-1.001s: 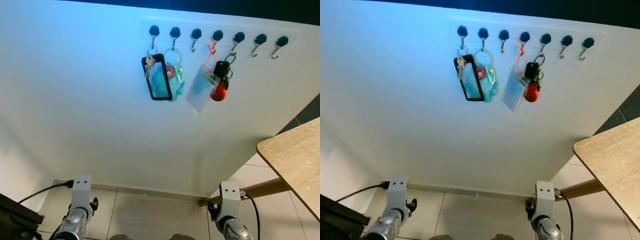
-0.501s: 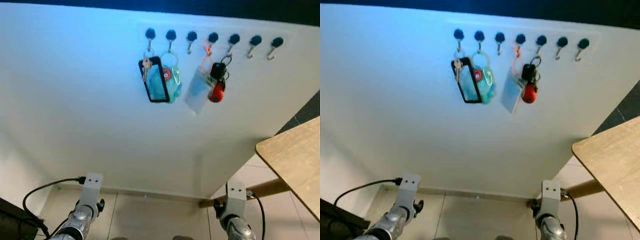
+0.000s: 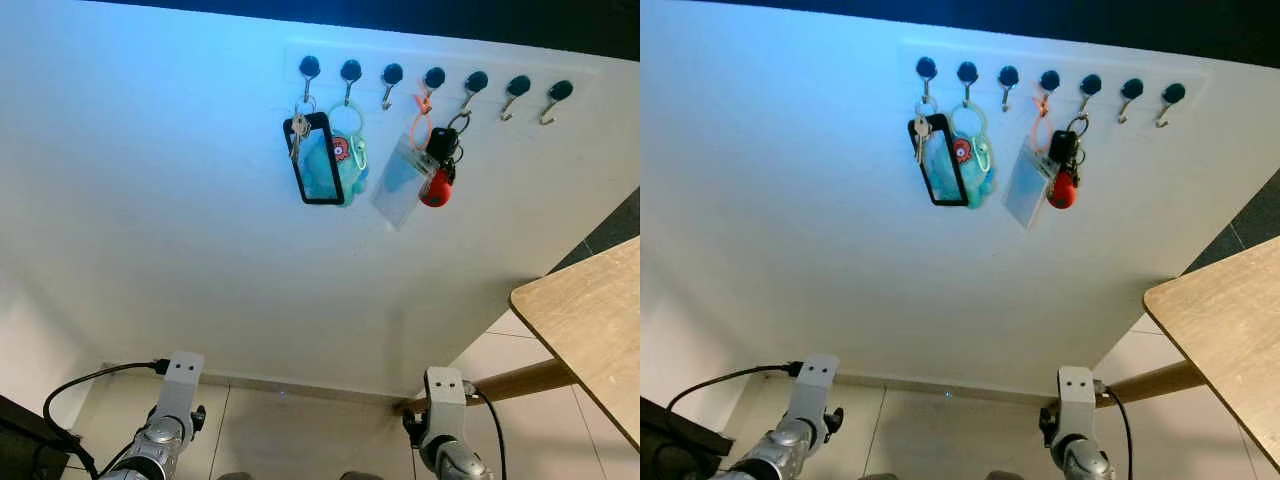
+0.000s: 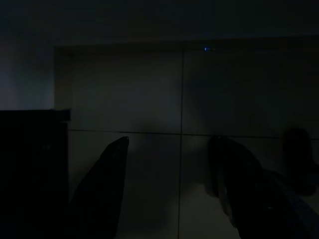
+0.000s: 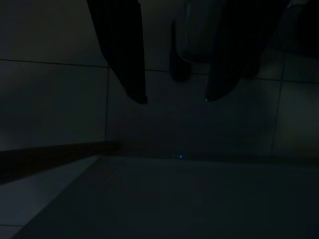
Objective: Hang keys on a hook
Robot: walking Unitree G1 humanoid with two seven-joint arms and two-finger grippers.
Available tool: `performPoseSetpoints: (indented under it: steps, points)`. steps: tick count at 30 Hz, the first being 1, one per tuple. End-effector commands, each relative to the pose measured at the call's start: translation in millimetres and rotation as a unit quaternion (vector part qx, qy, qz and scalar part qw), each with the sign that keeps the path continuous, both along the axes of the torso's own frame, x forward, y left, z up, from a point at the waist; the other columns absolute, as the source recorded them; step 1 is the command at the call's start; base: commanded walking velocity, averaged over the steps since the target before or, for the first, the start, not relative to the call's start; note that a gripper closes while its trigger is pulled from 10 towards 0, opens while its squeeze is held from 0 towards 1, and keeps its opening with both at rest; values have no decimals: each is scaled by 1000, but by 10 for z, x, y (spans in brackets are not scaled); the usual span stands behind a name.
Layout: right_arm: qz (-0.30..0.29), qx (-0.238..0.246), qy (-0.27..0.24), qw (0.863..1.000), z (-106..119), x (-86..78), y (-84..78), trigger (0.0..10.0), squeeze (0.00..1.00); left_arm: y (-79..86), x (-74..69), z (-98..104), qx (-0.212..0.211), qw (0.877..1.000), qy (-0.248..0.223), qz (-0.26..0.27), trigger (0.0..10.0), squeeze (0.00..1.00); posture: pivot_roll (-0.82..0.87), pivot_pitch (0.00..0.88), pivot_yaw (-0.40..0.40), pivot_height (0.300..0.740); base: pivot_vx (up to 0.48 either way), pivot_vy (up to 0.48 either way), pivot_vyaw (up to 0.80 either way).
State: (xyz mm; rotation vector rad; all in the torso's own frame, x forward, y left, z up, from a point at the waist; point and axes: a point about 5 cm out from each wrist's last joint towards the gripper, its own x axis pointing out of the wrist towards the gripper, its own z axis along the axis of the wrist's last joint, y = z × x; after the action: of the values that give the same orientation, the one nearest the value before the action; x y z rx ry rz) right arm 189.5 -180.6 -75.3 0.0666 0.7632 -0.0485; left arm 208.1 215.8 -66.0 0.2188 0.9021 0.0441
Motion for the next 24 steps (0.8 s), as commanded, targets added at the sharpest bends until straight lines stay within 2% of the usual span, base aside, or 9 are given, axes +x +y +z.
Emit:
performPoseSetpoints:
  steps: [1,4,6,10,14,20,24]
  points:
    - [-7,3,10,1000,-26,-49,-24,10000,0,46,-73,-31,9,1000,8,2,10000,0,90,59,-54,740,0,0,0]
    - [-8,1,22,1000,-62,-126,-56,10000,0,40,-95,-38,4,1000,1,1,10000,0,92,54,-60,740,0,0,0]
    - [-19,4,31,999,-87,-186,-92,10000,0,-24,-83,-36,-14,1000,-11,-17,10000,0,85,46,-66,740,0,0,0]
    - [-26,10,30,999,-86,-187,-103,10000,0,-71,-57,-26,-29,999,-21,-19,10000,0,80,42,-61,740,0,0,0]
    - [-33,18,23,999,-55,-107,-96,10000,0,-167,-39,-37,-59,998,-10,-30,10000,0,72,24,-44,740,0,0,0]
    - [-46,20,18,999,-32,-55,-109,10000,0,-183,-49,-53,-53,998,1,-32,10000,0,61,10,-25,740,0,0,0]
    - [-58,17,35,998,-69,-120,-119,10000,0,-132,-54,-52,-29,999,4,-23,10000,0,60,11,-29,740,0,0,0]
